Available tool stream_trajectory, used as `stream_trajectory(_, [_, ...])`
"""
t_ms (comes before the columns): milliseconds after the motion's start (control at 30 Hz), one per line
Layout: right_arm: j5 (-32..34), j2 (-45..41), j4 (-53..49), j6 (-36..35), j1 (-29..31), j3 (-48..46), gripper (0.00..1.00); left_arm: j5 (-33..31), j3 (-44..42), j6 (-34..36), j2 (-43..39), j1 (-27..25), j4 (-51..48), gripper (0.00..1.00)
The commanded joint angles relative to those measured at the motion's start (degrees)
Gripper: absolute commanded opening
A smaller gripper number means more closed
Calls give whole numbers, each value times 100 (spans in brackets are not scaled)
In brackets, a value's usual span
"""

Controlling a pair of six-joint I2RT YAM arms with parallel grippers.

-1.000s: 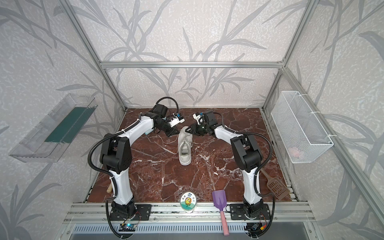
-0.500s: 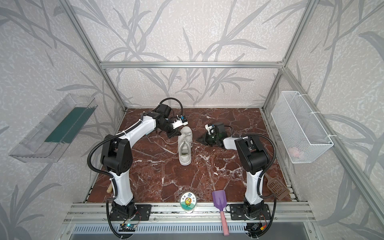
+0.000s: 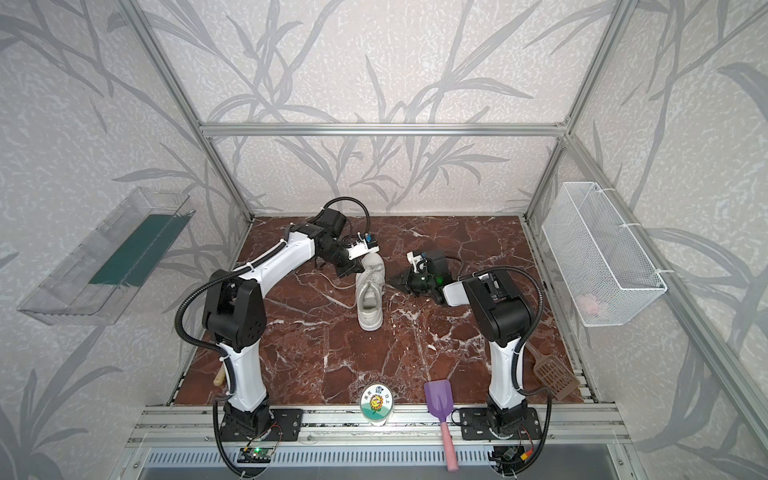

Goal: Tie the shoes

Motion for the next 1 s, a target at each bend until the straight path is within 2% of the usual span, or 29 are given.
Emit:
stream_trajectory(0, [43, -42, 246, 44, 33, -171, 2, -18, 122, 154, -286, -47, -212, 0])
stream_trajectory(300, [-219, 163, 771, 351, 191, -84, 2, -36, 43, 152, -311, -91, -190, 0])
stream_trajectory(967, [-277, 260, 1990, 1229, 214, -117, 2, -8, -115, 134, -437, -151, -120, 0])
